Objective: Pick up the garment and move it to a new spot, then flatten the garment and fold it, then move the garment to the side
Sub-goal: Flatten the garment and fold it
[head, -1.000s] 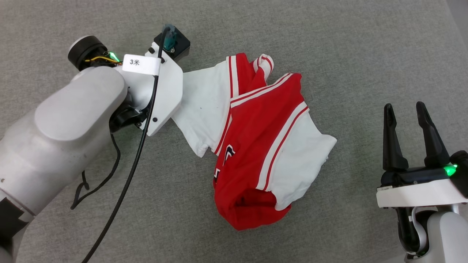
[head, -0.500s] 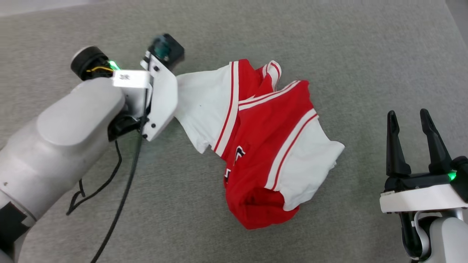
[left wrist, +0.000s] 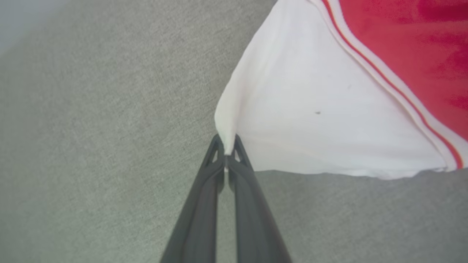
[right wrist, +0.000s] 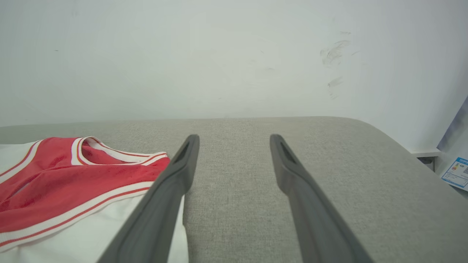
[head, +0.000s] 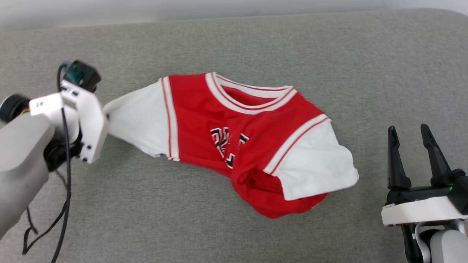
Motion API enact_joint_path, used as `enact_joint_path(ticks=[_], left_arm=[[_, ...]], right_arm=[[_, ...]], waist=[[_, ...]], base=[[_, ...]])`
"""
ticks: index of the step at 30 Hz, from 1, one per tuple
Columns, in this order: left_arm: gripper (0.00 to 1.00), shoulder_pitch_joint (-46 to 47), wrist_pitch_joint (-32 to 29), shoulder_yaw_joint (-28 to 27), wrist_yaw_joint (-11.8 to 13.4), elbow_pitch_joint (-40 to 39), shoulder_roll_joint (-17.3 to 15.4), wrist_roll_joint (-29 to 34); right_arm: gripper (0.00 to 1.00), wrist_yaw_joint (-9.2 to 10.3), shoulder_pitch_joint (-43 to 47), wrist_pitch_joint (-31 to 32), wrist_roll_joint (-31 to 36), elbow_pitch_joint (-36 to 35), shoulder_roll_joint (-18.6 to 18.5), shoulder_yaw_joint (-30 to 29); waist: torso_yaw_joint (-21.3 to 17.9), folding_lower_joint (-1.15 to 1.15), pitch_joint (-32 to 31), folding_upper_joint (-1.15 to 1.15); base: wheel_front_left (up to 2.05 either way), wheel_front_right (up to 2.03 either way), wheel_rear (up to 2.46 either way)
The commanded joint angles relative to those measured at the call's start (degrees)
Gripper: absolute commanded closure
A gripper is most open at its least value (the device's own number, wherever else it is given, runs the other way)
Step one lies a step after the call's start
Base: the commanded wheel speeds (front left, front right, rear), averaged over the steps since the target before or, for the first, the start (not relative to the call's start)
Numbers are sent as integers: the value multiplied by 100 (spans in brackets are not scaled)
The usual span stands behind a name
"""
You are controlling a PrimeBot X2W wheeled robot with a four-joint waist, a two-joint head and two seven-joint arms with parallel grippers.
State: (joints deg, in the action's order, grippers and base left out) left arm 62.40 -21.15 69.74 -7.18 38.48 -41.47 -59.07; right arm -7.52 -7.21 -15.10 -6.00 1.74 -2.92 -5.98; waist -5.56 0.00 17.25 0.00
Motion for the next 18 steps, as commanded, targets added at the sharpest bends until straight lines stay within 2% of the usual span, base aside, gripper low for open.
enact_joint_path(ticks=[1,7,10,11,12,18], left_arm=[[100,-154,11,-22,37,84,-84,-55],[100,-604,-16,-71,106,417,-254,-355],[100,-788,77,-118,111,541,-214,-500],[70,-838,141,-137,115,561,-172,-530],[0,-865,237,-146,128,584,-137,-520],[0,-901,1371,-289,328,695,156,-283]], right_arm=[[0,6,37,-10,26,-28,9,-16],[0,6,17,-9,79,-23,9,-40],[0,6,12,-10,76,-1,9,-40],[0,6,25,-10,79,9,9,-46],[0,6,45,-10,79,18,9,-54],[0,6,164,-9,44,47,8,-168]], waist=[[97,0,-35,0],[200,0,-21,0],[227,0,-32,0],[240,0,-51,0],[254,0,-72,0],[400,0,-338,0]], base=[[0,0,0],[0,0,0],[0,0,0],[0,0,0],[0,0,0],[0,0,0]])
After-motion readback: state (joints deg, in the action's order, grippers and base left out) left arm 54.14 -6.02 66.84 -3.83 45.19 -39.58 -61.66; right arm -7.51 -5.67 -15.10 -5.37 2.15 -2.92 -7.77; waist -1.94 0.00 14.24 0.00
